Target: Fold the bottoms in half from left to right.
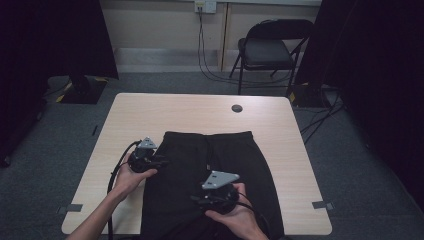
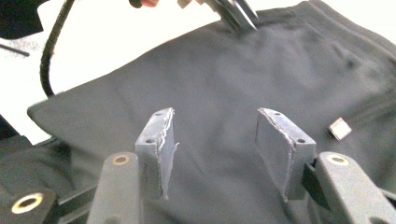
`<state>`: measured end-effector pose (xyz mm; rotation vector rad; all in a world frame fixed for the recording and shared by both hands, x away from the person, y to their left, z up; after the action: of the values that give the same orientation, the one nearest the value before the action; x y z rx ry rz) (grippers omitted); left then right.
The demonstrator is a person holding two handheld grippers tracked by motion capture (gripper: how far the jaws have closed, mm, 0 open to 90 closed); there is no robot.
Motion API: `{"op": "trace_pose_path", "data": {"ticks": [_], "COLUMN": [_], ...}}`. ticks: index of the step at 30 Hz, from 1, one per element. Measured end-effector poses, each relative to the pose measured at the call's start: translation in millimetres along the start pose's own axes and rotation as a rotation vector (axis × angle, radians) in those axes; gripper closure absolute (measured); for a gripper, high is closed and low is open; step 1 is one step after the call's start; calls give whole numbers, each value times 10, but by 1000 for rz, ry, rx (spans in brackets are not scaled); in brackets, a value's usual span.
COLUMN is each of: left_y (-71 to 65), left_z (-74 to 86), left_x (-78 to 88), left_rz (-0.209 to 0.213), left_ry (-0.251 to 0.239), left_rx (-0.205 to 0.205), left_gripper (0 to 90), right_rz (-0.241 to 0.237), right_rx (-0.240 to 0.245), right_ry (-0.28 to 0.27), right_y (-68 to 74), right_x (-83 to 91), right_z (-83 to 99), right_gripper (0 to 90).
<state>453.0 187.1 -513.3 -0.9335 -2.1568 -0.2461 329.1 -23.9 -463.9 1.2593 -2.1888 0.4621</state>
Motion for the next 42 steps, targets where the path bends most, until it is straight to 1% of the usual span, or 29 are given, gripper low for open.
{"op": "trace_pose_path", "data": {"ticks": [1, 2, 3, 4, 5, 6, 7, 8, 9, 11, 12, 13, 15, 16, 18, 19, 21, 23, 26, 27, 29, 30, 31, 32, 34, 35, 36, 40, 42], "left_y": [11, 3, -3, -3, -18, -18, -37, -48, -57, -52, -53, -53, -58, -58, -51, -52, -49, -48, -48, -50, -50, -49, -47, -47, -46, -49, -52, -34, -25], "left_z": [36, 82, 128, 128, 144, 144, 153, 154, 156, 156, 160, 159, 156, 156, 153, 152, 152, 152, 153, 155, 155, 155, 152, 152, 150, 148, 147, 143, 114], "left_x": [-33, -75, -107, -107, -114, -114, -118, -121, -124, -124, -121, -124, -127, -127, -124, -126, -125, -124, -123, -124, -124, -123, -123, -123, -123, -124, -124, -107, -72], "left_rz": [-17, -5, -10, -10, -21, -21, -46, -59, -59, -63, -64, -63, -61, -61, -64, -63, -65, -65, -63, -63, -63, -60, -58, -58, -52, -47, -32, -31, -36], "left_ry": [25, 10, 33, 33, 29, 29, 21, 20, 19, 12, 13, 13, 16, 16, 18, 19, 18, 19, 18, 16, 16, 17, 19, 19, 20, 21, 21, 20, -12], "left_rx": [8, 14, 14, 14, -10, -10, -26, -51, -39, -40, -48, -45, -39, -39, -44, -42, -45, -45, -42, -41, -39, -36, -39, -39, -32, -35, -15, -16, -1], "left_gripper": [667, 672, 676, 667, 661, 658, 658, 658, 657, 657, 657, 657, 657, 657, 657, 657, 658, 658, 657, 657, 657, 657, 657, 651, 644, 621, 616, 606, 605], "right_rz": [0, 1, -39, -54, -65, -65, -100, -104, -118, -136, -136, -169, -192, -192, -235, -245, -237, -257, -247, -222, -210, -186, -170, -170, -164, -167, -165, -166, -155], "right_rx": [0, 12, 14, 11, 11, 11, 13, 17, 23, 46, 46, 58, 75, 75, 59, 64, 98, 88, 106, 117, 127, 144, 152, 152, 153, 151, 146, 103, 93], "right_ry": [0, 7, 25, 21, 23, 23, 24, 23, 27, 37, 37, 38, 50, 50, 50, 52, 67, 62, 66, 87, 90, 80, 79, 79, 77, 79, 83, 49, 30], "right_y": [0, 36, 119, 157, 194, 194, 280, 306, 354, 440, 440, 544, 636, 636, 783, 816, 878, 933, 964, 982, 990, 1003, 1010, 1010, 974, 934, 921, 850, 795], "right_x": [0, -64, -225, -306, -385, -385, -552, -603, -664, -785, -785, -886, -984, -984, -1141, -1172, -1263, -1323, -1382, -1436, -1459, -1462, -1457, -1457, -1441, -1429, -1419, -1325, -1234], "right_z": [0, -46, -111, -139, -162, -162, -208, -223, -239, -261, -261, -284, -288, -288, -282, -280, -270, -272, -278, -253, -235, -226, -222, -222, -229, -227, -220, -198, -194], "right_gripper": [474, 449, 439, 439, 436, 436, 433, 432, 438, 440, 440, 459, 470, 470, 485, 487, 478, 454, 419, 389, 394, 417, 497, 497, 690, 815, 839, 883, 885]}}
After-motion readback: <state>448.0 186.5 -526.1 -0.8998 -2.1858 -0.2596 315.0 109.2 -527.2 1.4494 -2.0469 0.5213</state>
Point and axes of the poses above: each handheld gripper's, and its own axes: x roughly backward along the jaws, z roughly out of its underside, y roughly to its left, the point moved 6 cm from there along -x, roughly forward along the jaws, and after that the axes turned 2 degrees about x, right-handed, at the moved point
